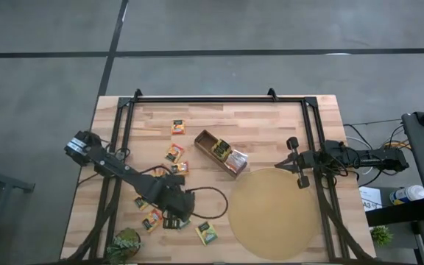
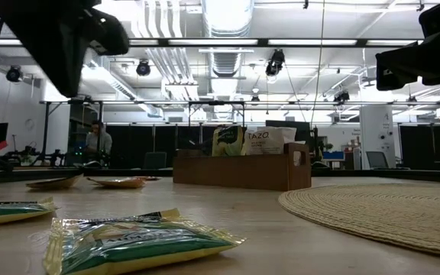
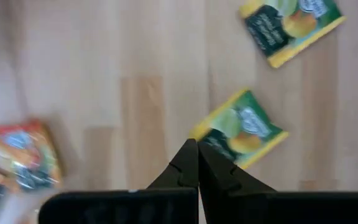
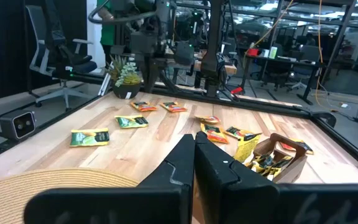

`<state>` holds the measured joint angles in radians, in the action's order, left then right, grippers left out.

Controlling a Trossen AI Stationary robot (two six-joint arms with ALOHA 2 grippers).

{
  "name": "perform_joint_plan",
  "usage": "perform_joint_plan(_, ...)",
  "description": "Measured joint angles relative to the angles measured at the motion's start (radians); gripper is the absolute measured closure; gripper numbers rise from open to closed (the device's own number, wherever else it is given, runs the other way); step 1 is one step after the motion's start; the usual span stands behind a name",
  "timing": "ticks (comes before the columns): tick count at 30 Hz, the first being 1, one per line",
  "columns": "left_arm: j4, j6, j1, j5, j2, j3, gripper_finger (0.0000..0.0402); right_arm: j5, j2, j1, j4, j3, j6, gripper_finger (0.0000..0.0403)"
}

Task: Pick & Place Tea
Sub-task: Adjust the yellow tea bags in the wooden organizer

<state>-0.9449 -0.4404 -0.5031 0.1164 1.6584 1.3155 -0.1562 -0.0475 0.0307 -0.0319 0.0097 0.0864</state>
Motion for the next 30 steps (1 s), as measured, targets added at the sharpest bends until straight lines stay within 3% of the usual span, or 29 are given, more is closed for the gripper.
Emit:
perform_joint_plan(5, 0.003, 0.147, 0.063, 0.077, -0.017, 0.0, 0.0401, 0.0, 0.0, 0.0, 0.0, 0.0, 0.0, 0.0394)
perform_joint_plan(18, 0.029, 0.419, 0.336, 0.074, -0.018, 0.057, 0.0401, 0.0, 0.0, 0.0, 0.0, 0.0, 0.0, 0.0394)
perform_joint_plan(30, 0.199, 0.566, 0.599, 0.067, -0.016, 0.072, 0.0401, 0.0, 0.0, 0.0, 0.0, 0.0, 0.0, 0.0394)
